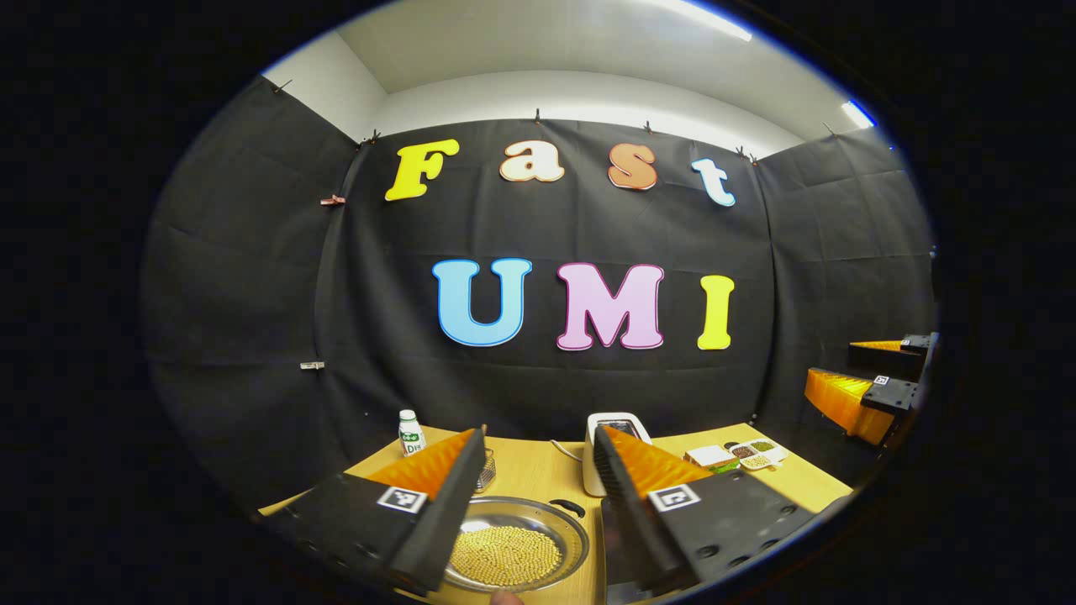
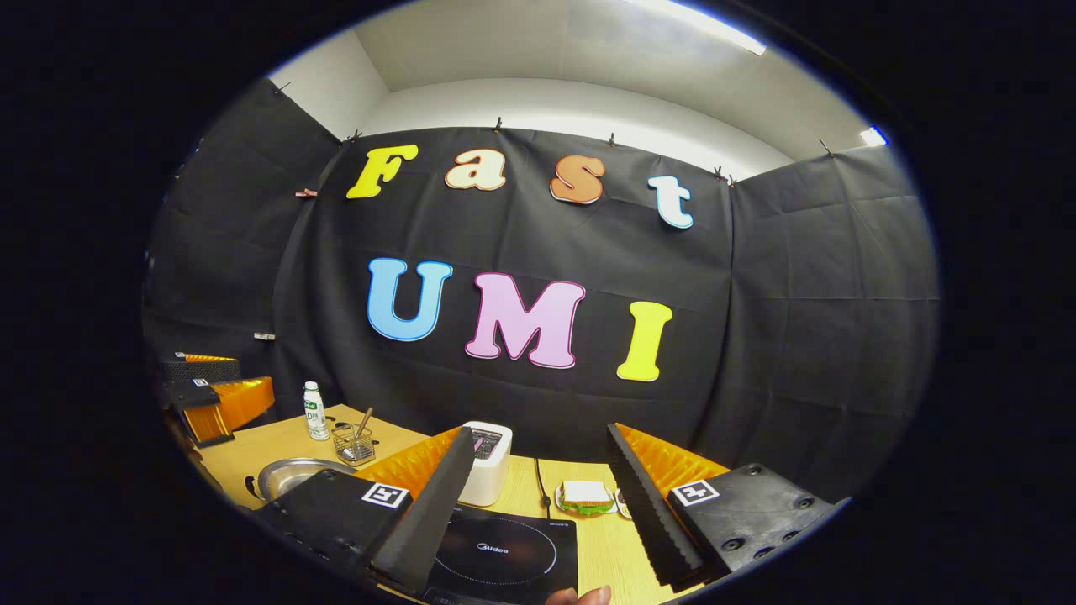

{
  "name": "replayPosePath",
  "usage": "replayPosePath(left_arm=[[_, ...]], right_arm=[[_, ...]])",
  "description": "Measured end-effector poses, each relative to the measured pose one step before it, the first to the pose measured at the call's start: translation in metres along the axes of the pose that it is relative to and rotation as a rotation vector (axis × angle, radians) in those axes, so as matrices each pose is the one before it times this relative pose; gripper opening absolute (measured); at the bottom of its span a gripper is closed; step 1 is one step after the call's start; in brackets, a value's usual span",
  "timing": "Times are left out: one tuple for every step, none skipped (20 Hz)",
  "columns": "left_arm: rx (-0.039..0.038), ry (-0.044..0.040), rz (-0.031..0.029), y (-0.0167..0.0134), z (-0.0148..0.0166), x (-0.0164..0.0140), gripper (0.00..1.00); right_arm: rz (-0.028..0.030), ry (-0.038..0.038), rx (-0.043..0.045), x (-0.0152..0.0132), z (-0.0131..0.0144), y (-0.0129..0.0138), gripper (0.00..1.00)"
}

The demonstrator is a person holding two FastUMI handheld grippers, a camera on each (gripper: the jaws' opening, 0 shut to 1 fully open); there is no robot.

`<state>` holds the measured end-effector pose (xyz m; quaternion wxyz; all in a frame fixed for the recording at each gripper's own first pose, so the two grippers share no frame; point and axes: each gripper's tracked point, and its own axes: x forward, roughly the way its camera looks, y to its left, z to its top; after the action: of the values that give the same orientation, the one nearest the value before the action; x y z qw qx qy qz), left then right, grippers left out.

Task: First push the handle of the pot to place it horizontally, then grasp the pot with both hands and set it on the induction cooktop.

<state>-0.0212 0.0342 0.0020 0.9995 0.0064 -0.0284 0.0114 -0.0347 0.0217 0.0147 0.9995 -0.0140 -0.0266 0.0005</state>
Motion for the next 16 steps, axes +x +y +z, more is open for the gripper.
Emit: replayPosePath(left_arm=[[-0.00909, 0.00006, -0.04354, -0.00537, 0.00039, -0.00268, 0.49], [-0.00951, 0.00284, -0.05668, -0.01044, -0.00101, -0.00216, 0.35], [0.00017, -0.00703, -0.03245, -0.00234, 0.00145, -0.00522, 0.2], [0.00528, -0.00524, -0.02036, 0.00501, -0.00035, -0.00684, 0.05], [0.01173, 0.00509, -0.02461, -0.00067, -0.00091, -0.00207, 0.06], [0.01701, 0.01949, -0.02932, -0.00203, -0.00667, -0.00425, 0.05], [0.01796, 0.03963, -0.0287, -0.00244, -0.01061, -0.00451, 0.05], [0.01146, 0.04377, -0.03264, -0.00239, -0.01435, -0.0055, 0.05], [0.00005, 0.04362, -0.0298, -0.00173, -0.01405, -0.00561, 0.05], [-0.01191, 0.0434, -0.03468, -0.00194, -0.01609, -0.00444, 0.05], [-0.01706, 0.04019, -0.03076, -0.0011, -0.01432, -0.00557, 0.05], [-0.01523, 0.04767, -0.02075, 0.00153, -0.01728, -0.00381, 0.05], [-0.0082, 0.0511, -0.01205, 0.00358, -0.01641, -0.00457, 0.05], [-0.00474, 0.05239, -0.00932, 0.00546, -0.0193, -0.00284, 0.05], [-0.00749, 0.05029, -0.01168, 0.00564, -0.01706, -0.0018, 0.05], [-0.00743, 0.04229, -0.00263, 0.00808, -0.0163, -0.00027, 0.05]], right_arm=[[-0.00098, 0.00003, -0.00351, 0.00004, -0.00038, 0.00048, 0.97], [-0.0018, 0.00185, -0.00255, 0.00017, -0.00083, 0.00025, 0.97], [-0.00177, 0.00418, -0.00236, 0.0003, -0.00074, 0.00036, 0.97], [0.0023, 0.00152, -0.00007, -0.00072, -0.00095, 0.00108, 0.97], [0.00077, 0.00003, -0.0014, 0.00017, 0.0004, 0.00134, 0.97], [0.00203, -0.00161, -0.00192, -0.0006, -0.00018, -0.00017, 0.97], [-0.00064, -0.00099, -0.00268, -0.00038, 0.0003, 0.00069, 0.97], [-0.00229, -0.00046, -0.00205, 0.0001, 0.00025, -0.00067, 0.97], [-0.00179, 0.00135, -0.00096, 0.0003, -0.00041, 0.00066, 0.97], [-0.00294, 0.00159, -0.00275, -0.00013, -0.00049, 0.00017, 0.97], [-0.00313, -0.00102, -0.01068, -0.00002, -0.0001, 0.00037, 0.97], [-0.00008, -0.00455, -0.01126, -0.00016, 0.00105, 0.00075, 0.97], [-0.00054, -0.00419, -0.00765, 0.00004, 0.00157, 0.00061, 0.97], [0.00134, -0.00131, -0.00157, 0.00038, -0.00046, 0.00082, 0.97], [0.00044, 0.00367, 0.00098, -0.00101, -0.00118, 0.00088, 0.97], [-0.00045, 0.00472, 0.00338, 0.00009, -0.00212, -0.00022, 0.97]])
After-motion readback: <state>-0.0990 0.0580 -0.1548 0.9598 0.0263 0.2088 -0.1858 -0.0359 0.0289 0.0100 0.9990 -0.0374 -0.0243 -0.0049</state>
